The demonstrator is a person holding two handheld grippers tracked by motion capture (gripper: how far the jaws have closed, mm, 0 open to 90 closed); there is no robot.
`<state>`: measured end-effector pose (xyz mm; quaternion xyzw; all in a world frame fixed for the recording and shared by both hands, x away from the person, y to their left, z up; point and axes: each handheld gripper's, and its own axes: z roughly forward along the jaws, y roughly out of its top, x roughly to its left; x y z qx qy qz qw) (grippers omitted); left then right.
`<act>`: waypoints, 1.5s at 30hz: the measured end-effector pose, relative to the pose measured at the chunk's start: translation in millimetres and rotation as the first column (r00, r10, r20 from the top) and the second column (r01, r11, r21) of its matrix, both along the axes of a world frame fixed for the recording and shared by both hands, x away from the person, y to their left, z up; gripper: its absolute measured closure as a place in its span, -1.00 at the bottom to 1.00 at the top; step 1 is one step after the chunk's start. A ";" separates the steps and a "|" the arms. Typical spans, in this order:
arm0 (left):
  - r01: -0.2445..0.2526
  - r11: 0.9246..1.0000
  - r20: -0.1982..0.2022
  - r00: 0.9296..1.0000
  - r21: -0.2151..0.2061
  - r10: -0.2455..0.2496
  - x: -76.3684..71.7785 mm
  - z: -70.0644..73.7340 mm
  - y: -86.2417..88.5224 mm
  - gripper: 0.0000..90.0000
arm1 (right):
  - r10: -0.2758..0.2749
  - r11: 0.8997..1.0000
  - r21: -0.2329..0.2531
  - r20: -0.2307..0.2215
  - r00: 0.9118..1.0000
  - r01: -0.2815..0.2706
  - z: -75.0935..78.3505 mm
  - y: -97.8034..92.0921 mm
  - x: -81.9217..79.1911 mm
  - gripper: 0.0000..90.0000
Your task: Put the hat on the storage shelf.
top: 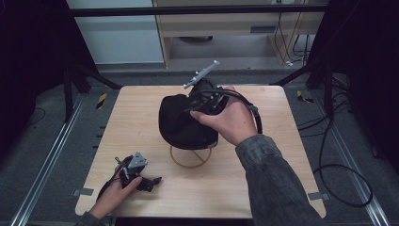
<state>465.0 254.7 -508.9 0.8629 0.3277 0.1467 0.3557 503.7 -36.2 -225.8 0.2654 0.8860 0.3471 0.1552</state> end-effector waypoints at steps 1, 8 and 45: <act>0.000 1.000 0.000 1.000 0.000 0.000 0.0 0.0 0.0 -1.00 | -0.002 1.000 0.004 0.002 1.000 0.002 -0.4 -1.8 -0.8 0.47; 0.000 1.000 0.000 1.000 0.000 0.000 0.0 0.0 0.0 -1.00 | -0.040 0.999 0.025 0.011 0.999 0.040 -1.5 -16.7 -9.2 0.14; -0.001 1.000 0.000 1.000 -0.001 0.001 -1.1 -0.1 0.1 -1.00 | -0.310 0.950 0.074 0.109 0.945 0.303 -58.2 -115.5 -63.3 -0.76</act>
